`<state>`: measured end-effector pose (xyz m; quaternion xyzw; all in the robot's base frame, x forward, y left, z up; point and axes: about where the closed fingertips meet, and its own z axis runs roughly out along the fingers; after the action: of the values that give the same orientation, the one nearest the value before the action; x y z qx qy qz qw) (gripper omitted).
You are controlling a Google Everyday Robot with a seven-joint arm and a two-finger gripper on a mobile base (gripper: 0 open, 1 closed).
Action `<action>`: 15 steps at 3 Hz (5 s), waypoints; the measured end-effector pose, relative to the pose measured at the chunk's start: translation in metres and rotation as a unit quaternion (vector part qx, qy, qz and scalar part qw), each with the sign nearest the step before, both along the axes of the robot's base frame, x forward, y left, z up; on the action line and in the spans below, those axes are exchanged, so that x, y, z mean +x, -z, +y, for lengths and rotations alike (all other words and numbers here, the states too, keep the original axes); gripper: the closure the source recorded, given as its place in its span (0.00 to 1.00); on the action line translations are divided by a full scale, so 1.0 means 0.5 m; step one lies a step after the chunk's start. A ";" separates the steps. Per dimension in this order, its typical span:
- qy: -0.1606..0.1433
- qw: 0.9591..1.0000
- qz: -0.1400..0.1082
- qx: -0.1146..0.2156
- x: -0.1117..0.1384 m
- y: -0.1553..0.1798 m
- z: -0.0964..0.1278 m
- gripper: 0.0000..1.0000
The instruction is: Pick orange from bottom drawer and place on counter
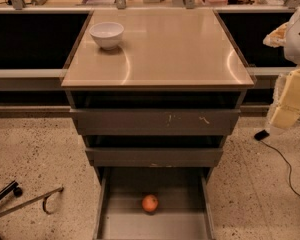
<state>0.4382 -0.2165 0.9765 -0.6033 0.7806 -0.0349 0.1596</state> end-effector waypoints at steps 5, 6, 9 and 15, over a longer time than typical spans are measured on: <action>0.029 0.998 0.013 0.049 -0.015 0.386 0.174 0.00; 0.029 0.998 0.013 0.049 -0.015 0.386 0.174 0.00; 0.026 0.994 0.045 0.093 -0.072 0.600 0.260 0.00; -0.044 0.983 0.081 0.161 0.048 1.148 0.481 0.00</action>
Offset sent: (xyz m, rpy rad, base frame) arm 0.0089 0.0331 -0.0911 0.0927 0.0122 -0.0012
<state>0.4620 0.0239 0.4027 -0.6044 0.7590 0.1469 0.1923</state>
